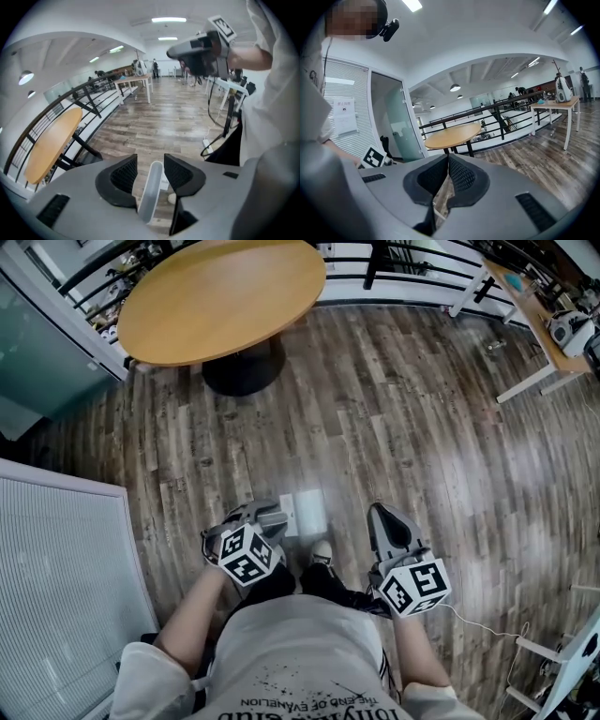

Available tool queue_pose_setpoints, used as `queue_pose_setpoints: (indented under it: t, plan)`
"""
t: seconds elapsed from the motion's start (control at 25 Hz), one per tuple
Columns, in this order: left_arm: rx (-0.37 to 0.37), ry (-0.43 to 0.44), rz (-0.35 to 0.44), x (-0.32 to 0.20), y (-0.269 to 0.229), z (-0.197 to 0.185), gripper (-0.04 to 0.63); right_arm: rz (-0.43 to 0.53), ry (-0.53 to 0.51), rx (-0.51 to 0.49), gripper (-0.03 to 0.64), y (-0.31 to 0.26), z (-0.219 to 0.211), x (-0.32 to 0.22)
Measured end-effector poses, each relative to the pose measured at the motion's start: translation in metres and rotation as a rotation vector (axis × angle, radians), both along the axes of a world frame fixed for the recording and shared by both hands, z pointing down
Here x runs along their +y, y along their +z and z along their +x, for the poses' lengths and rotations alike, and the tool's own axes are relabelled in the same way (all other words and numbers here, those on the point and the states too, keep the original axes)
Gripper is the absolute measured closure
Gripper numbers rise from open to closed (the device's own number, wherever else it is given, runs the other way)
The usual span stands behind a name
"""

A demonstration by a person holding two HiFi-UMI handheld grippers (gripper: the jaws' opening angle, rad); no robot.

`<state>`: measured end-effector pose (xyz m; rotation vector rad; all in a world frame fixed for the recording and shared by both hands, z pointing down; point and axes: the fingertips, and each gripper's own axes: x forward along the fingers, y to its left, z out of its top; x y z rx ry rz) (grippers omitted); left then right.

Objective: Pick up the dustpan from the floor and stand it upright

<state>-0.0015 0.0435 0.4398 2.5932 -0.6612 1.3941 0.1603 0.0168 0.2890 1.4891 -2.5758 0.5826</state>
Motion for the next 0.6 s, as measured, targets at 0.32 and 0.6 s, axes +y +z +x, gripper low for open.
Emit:
queue_pose_setpoints:
  t: [0.32,0.6]
  plan:
    - [0.494,-0.360,0.027,-0.009,-0.108,-0.012,0.515,0.062,-0.054,0.079,0.589,-0.023,-0.011,0.001]
    - [0.599,-0.499,0.048,0.001,-0.139,-0.023,0.560,0.045,-0.061,0.116,0.589,-0.030,-0.016,0.013]
